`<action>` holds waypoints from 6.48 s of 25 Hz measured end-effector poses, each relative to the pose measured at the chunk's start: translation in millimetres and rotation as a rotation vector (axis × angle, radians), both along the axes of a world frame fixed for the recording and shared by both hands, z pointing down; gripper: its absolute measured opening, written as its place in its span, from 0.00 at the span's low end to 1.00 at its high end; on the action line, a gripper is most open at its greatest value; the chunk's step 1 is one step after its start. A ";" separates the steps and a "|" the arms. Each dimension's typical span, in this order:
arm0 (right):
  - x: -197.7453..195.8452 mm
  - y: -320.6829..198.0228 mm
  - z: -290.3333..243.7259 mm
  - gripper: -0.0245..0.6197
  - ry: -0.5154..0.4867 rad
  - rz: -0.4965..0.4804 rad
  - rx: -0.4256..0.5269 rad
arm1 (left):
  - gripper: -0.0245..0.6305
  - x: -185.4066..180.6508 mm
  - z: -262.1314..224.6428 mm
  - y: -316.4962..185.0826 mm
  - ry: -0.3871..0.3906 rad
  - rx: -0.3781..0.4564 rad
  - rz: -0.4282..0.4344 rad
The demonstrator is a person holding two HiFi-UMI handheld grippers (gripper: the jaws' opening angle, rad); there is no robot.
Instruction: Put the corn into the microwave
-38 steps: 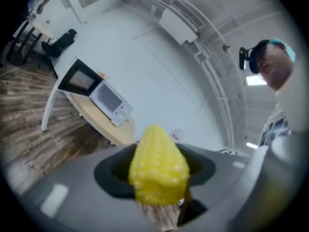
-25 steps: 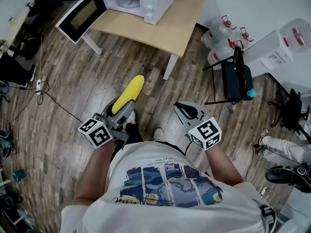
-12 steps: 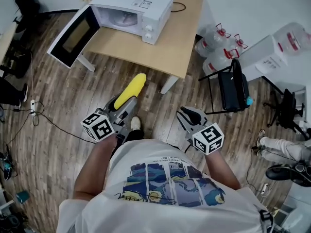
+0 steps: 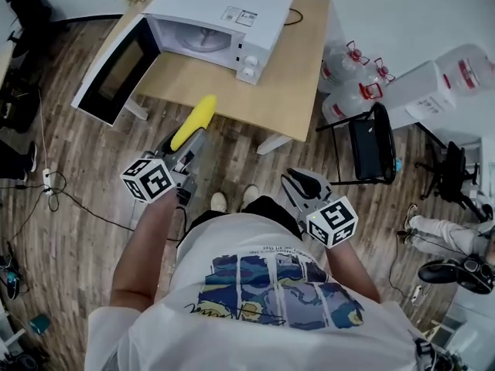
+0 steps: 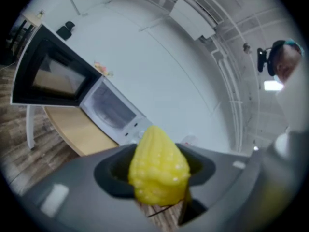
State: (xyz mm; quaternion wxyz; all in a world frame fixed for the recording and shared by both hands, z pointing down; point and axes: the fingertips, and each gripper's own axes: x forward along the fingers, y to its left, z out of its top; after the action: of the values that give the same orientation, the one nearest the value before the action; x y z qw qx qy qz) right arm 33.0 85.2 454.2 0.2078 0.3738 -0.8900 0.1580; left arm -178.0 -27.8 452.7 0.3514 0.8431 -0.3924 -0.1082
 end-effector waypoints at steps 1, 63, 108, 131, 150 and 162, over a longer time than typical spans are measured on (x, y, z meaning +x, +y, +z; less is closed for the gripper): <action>2.5 -6.3 0.4 0.14 0.000 0.005 -0.001 | 0.42 -4.1 2.8 -10.1 -0.006 -0.003 -0.018; 30.9 -187.4 6.4 0.12 0.016 0.554 -0.134 | 0.42 30.3 158.5 -411.8 -0.827 0.057 0.057; 116.6 -149.3 6.9 0.10 -0.088 0.298 -0.075 | 0.47 9.1 127.3 -300.8 -0.895 -0.082 -0.185; 125.5 -88.8 20.7 0.06 -0.112 0.059 -0.072 | 0.05 111.2 92.1 -100.2 -0.667 -0.057 0.072; 134.7 -58.3 15.2 0.05 -0.115 0.017 -0.041 | 0.05 188.1 58.6 -31.3 -0.613 0.004 0.250; 139.6 -54.4 17.6 0.05 -0.114 0.029 -0.039 | 0.05 201.3 57.2 -27.0 -0.614 0.006 0.281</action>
State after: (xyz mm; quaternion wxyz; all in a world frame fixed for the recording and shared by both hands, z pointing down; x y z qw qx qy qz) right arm 172.6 30.9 471.9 0.1615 0.3727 -0.8918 0.1993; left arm 23.3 -54.8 509.9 0.2259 0.8831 -0.3596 0.1994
